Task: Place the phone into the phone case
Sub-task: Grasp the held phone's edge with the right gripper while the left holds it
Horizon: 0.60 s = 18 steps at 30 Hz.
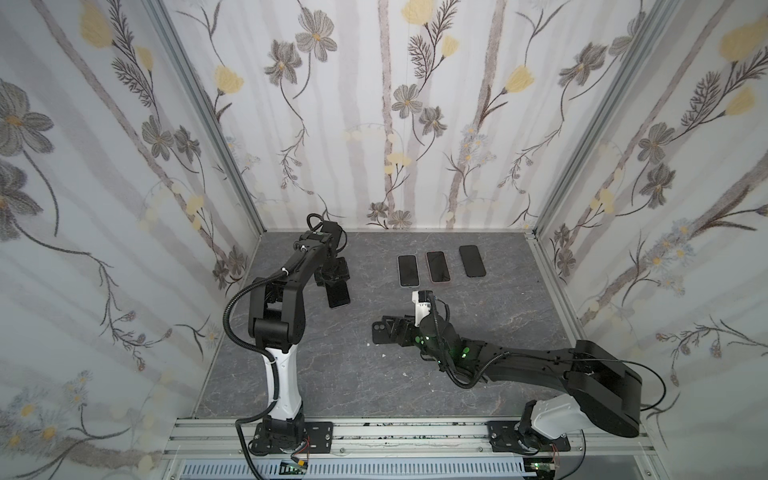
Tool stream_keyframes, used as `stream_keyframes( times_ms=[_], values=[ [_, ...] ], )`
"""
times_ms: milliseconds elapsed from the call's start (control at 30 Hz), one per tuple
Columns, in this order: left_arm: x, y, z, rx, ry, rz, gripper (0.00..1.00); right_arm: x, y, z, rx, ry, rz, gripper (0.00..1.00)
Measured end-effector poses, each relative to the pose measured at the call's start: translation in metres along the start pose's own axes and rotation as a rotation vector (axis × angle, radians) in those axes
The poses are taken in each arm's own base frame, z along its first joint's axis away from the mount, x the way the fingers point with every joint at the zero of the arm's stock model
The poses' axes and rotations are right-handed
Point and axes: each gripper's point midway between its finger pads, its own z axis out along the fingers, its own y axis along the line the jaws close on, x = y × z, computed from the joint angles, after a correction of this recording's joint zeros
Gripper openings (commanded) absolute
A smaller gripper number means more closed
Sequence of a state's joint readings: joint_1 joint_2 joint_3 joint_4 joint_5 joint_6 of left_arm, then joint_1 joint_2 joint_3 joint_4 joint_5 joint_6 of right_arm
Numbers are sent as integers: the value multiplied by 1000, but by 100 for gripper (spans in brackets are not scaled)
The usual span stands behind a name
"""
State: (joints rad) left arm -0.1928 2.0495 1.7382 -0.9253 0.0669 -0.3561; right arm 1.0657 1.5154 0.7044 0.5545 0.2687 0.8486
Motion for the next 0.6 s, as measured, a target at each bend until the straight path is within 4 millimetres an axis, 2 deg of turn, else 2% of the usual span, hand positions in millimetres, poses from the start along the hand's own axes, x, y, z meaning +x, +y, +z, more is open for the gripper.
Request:
stream_keyframes(
  times_ms=[67,133,300,600],
  values=[
    [1,-4,-4,21,1,-10,38,5,14,13,-52,-28,41,84],
    [2,-4,-6,28,5,-13,38,13,21,25,-88,-46,81,83],
    [6,-5,-9,38,18,-18,38,19,29,55,-161,-109,207,79],
    [18,-9,-10,80,51,-38,37,25,30,88,-234,-193,377,75]
  ],
)
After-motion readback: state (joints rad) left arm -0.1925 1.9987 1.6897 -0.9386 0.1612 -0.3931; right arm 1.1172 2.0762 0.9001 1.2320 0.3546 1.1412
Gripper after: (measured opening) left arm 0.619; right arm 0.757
